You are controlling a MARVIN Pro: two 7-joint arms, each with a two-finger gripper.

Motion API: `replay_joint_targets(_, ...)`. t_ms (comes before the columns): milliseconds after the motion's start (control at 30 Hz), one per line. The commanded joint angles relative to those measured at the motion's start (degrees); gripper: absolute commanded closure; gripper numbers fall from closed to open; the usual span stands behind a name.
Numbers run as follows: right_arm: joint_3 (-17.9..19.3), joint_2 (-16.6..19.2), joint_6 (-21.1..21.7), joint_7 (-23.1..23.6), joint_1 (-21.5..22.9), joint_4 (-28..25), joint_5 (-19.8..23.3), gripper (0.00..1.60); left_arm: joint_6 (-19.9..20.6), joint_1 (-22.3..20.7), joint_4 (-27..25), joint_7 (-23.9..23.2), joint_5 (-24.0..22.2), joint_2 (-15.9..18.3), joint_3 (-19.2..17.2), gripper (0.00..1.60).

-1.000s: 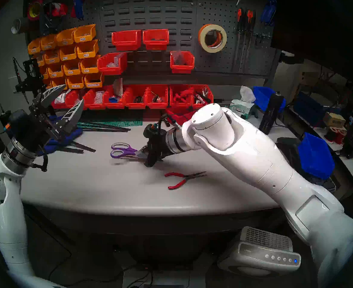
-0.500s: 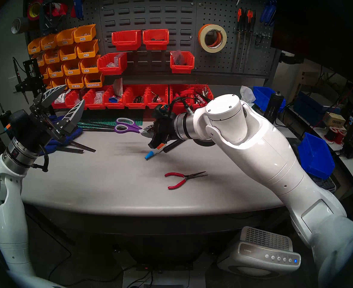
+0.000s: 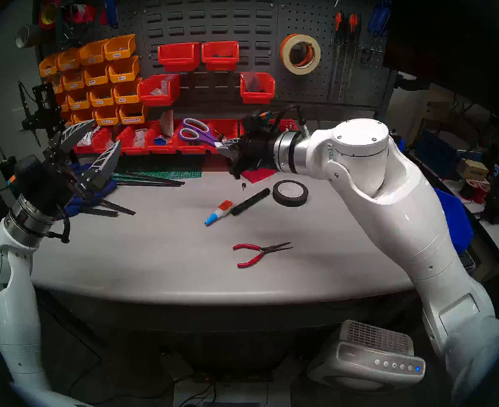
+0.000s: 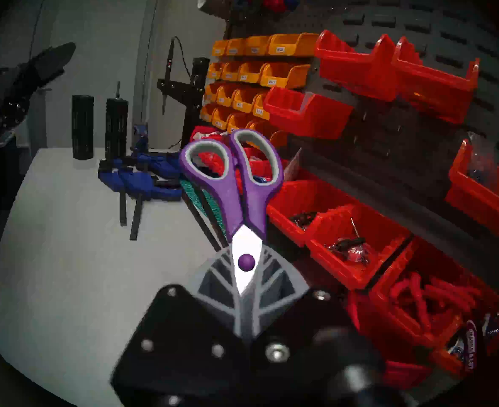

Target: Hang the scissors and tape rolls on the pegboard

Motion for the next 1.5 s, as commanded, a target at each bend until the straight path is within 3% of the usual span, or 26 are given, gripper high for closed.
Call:
replay_joint_targets(0, 6.74, 0.86, -4.52, -4.16, -3.01, -3.70, 0.29, 1.60, -0.23, -0.80, -1.41, 0.04, -0.79, -0.03, -0.26, 0.00)
replay_joint_targets(333, 10.17, 0.68, -10.91, -9.23, -7.61, -5.45, -1.93, 1.60, -0.20, -1.06, -1.44, 0.07, -0.68, -0.12, 0.04, 0.00)
replay_joint_targets(600, 9.30, 1.22, -15.19, -14.43, -8.74, -5.36, -9.40, 1.60, -0.08, -1.19, -1.40, -0.06, -0.66, 0.05, 0.10, 0.00)
replay_joint_targets(967, 12.13, 0.01, -20.57, -20.30, -11.73, -4.16, -12.96, 1.60, -0.34, -1.21, -0.87, -0.11, -0.51, 0.09, 0.28, 0.00)
replay_joint_targets(1100, 15.18, -2.03, -22.83, -22.31, -13.26, -2.17, -10.68, 1.60, -0.41, -1.18, -0.98, -0.05, -0.57, 0.04, 0.24, 0.00)
replay_joint_targets(1300, 19.14, -3.84, -25.97, -21.81, -13.79, 0.46, -6.82, 1.60, -0.54, -1.02, -1.10, 0.09, -0.50, -0.05, -0.05, 0.00)
replay_joint_targets(1467, 19.41, -4.11, -27.38, -19.95, -11.48, 2.92, -4.76, 1.60, -0.87, -0.83, -1.16, 0.05, -0.41, -0.18, -0.16, 0.00)
